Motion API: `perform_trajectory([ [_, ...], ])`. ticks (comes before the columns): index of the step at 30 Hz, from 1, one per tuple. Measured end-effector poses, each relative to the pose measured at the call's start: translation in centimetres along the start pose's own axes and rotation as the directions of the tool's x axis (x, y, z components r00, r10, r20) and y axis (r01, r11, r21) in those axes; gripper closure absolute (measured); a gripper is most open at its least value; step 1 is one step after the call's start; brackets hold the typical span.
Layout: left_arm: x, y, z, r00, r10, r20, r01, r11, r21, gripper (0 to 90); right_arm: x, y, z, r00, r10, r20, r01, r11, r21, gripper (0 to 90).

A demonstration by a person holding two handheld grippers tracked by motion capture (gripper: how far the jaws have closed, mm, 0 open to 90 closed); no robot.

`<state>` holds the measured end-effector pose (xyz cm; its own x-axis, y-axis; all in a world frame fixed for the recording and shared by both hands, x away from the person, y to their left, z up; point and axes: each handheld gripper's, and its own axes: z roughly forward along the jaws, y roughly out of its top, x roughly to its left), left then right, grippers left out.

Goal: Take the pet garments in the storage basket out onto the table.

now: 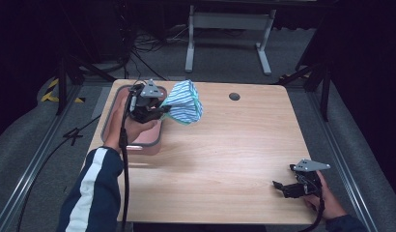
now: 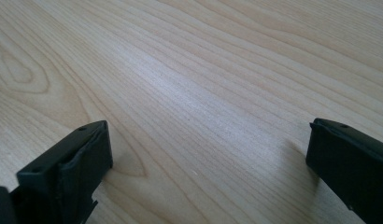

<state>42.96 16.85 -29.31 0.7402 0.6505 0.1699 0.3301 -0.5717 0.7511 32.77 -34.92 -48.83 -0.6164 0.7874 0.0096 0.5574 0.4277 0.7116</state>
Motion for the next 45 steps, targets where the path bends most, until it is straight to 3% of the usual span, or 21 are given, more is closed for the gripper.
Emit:
perform_trajectory([
  [8,2.2,-2.4,-1.3,0.9978,-0.052,-0.041,0.052,0.9986,0.013,77.9,0.0,0.0,0.0,1.0000,-0.003,0.001,0.003,1.000,0.000,0.7],
  [16,3.5,-4.2,-1.6,0.9916,-0.110,-0.068,0.111,0.9936,0.019,77.9,0.0,0.0,0.0,1.0000,-0.001,0.000,0.001,1.000,-0.001,0.7],
  [23,4.6,-5.5,-1.6,0.9871,-0.132,-0.091,0.136,0.9897,0.044,77.9,0.0,0.0,0.0,1.0000,0.000,0.000,0.000,1.000,-0.001,0.7],
  [27,5.3,-6.5,-1.5,0.9803,-0.168,-0.103,0.175,0.9831,0.056,77.8,0.0,0.0,0.0,1.0000,-0.001,0.000,0.001,1.000,-0.001,0.8],
  [37,6.0,-8.1,-0.6,0.9746,-0.191,-0.117,0.203,0.9747,0.094,77.8,0.0,-0.1,0.0,1.0000,-0.004,0.000,0.004,1.000,0.000,0.7],
  [40,6.3,-8.9,-0.1,0.9690,-0.208,-0.134,0.224,0.9664,0.126,77.7,0.0,-0.1,0.0,1.0000,-0.004,0.001,0.004,1.000,0.000,0.7],
  [45,6.4,-9.5,0.4,0.9667,-0.215,-0.139,0.235,0.9600,0.152,77.7,0.0,0.0,0.0,1.0000,-0.004,0.000,0.004,1.000,0.000,0.7],
])
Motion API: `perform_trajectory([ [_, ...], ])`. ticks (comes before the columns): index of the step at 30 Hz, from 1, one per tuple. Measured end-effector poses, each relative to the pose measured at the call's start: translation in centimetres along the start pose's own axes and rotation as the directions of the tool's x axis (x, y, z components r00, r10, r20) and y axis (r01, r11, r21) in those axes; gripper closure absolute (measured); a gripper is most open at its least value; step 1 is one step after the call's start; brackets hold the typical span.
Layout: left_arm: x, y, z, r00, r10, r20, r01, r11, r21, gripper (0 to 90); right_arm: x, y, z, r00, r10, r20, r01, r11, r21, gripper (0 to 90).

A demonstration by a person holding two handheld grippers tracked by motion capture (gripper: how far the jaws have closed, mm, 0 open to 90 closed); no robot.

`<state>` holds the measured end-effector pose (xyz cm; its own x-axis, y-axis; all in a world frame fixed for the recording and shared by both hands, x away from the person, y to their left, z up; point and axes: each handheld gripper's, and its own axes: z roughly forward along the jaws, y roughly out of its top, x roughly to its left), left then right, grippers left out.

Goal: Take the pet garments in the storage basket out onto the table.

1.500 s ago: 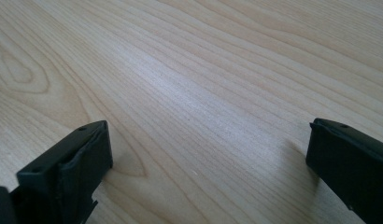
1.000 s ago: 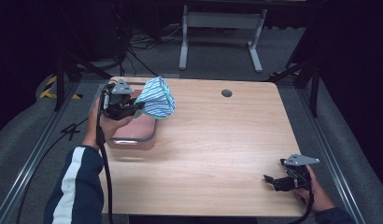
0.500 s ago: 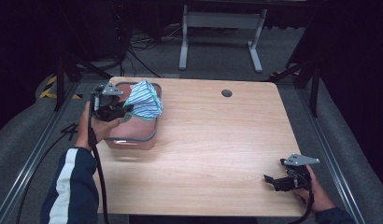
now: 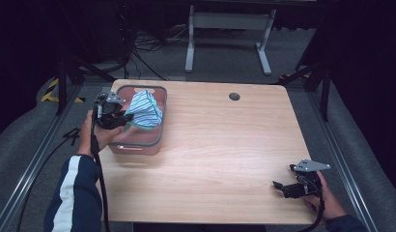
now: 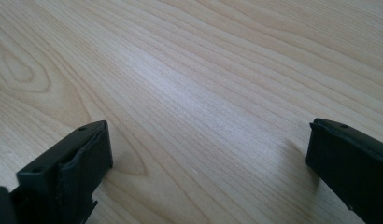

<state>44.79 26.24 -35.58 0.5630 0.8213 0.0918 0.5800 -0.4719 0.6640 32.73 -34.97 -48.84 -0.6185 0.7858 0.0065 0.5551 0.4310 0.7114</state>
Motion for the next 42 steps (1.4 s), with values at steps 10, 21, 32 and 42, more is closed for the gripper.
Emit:
perform_trajectory([
  [10,-0.2,-0.8,1.8,0.9995,0.026,-0.017,-0.024,0.9944,0.103,77.1,0.0,0.0,0.0,1.0000,0.001,0.001,-0.001,1.000,-0.002,0.7],
  [21,-0.7,-1.1,2.5,0.9985,0.053,-0.009,-0.052,0.9883,0.143,66.6,0.0,0.0,0.0,1.0000,0.002,0.000,-0.002,1.000,-0.001,0.8],
  [32,-0.9,-1.2,2.6,0.9996,0.026,-0.014,-0.024,0.9927,0.119,49.6,0.0,0.0,0.0,1.0000,0.002,0.000,-0.002,1.000,-0.001,0.7],
  [42,-1.7,-0.9,1.9,0.9992,0.041,-0.005,-0.040,0.9954,0.087,38.8,0.0,0.0,0.0,1.0000,0.002,0.000,-0.002,1.000,-0.001,0.7],
])
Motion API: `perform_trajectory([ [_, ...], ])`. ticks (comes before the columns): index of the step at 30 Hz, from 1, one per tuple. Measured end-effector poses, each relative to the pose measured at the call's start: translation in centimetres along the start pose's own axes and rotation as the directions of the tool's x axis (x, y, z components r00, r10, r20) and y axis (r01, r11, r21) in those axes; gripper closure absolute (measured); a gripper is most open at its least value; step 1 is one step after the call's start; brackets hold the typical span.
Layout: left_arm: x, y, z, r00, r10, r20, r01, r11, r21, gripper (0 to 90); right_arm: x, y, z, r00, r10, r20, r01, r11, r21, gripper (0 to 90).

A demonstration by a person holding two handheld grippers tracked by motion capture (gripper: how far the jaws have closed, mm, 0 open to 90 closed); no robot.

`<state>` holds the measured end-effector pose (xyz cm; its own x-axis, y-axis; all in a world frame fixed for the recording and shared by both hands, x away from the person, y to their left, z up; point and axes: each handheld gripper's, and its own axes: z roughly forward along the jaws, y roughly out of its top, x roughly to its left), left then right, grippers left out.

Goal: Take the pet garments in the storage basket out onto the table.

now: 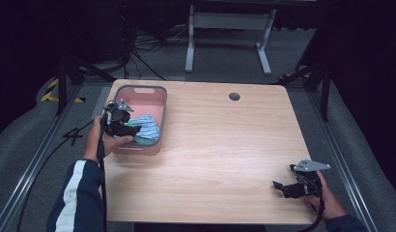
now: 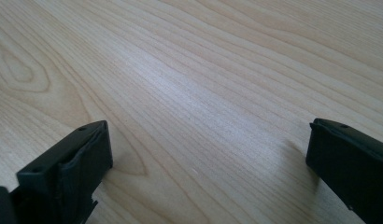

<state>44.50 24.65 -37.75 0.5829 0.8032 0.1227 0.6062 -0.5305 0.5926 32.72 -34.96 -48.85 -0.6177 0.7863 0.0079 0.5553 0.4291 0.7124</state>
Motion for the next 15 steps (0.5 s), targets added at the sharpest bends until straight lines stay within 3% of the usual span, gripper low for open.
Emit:
perform_trajectory([
  [9,-0.2,0.0,-0.9,1.0000,-0.005,-0.006,0.004,0.9988,-0.048,32.0,0.0,0.0,0.0,1.0000,-0.001,0.002,0.001,1.000,0.000,0.7],
  [15,-0.3,-0.2,-2.0,0.9999,-0.010,-0.010,0.009,0.9942,-0.107,25.5,0.0,0.0,0.0,1.0000,0.001,0.001,-0.001,1.000,-0.001,0.7],
])
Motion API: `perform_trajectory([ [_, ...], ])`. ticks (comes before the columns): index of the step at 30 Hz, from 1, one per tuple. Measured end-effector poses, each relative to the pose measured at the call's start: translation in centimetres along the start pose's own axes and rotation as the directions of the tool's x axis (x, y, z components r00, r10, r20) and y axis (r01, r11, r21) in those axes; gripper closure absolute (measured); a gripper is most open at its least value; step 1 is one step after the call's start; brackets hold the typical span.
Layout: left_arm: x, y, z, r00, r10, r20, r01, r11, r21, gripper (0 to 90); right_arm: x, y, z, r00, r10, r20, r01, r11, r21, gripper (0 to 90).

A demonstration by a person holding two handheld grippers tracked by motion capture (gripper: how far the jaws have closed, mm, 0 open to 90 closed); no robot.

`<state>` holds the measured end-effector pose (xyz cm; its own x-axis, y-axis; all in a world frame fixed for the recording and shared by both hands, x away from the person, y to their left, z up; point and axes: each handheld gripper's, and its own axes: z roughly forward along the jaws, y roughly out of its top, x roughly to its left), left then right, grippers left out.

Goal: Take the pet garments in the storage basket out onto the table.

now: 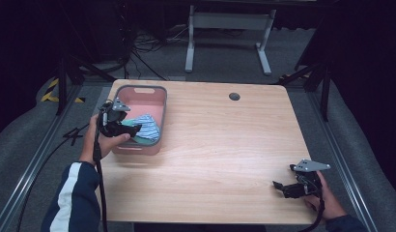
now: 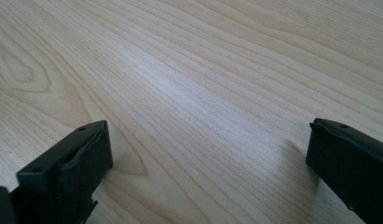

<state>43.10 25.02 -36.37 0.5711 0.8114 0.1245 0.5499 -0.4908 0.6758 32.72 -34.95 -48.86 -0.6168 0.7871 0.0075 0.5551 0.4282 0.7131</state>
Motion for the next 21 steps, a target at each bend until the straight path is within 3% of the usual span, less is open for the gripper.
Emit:
perform_trajectory([
  [9,-1.4,0.3,-1.8,0.9983,0.052,0.026,-0.050,0.9971,-0.058,23.7,0.0,0.0,0.0,1.0000,-0.003,-0.001,0.003,1.000,0.002,0.7],
  [17,-3.3,0.7,-2.7,0.9909,0.127,0.047,-0.123,0.9892,-0.081,22.4,0.0,0.0,0.0,1.0000,0.001,-0.002,-0.001,1.000,0.001,0.7],
  [21,-4.3,0.7,-3.3,0.9879,0.143,0.059,-0.137,0.9856,-0.099,22.1,0.0,0.0,0.0,1.0000,-0.003,-0.001,0.003,1.000,0.002,0.7],
])
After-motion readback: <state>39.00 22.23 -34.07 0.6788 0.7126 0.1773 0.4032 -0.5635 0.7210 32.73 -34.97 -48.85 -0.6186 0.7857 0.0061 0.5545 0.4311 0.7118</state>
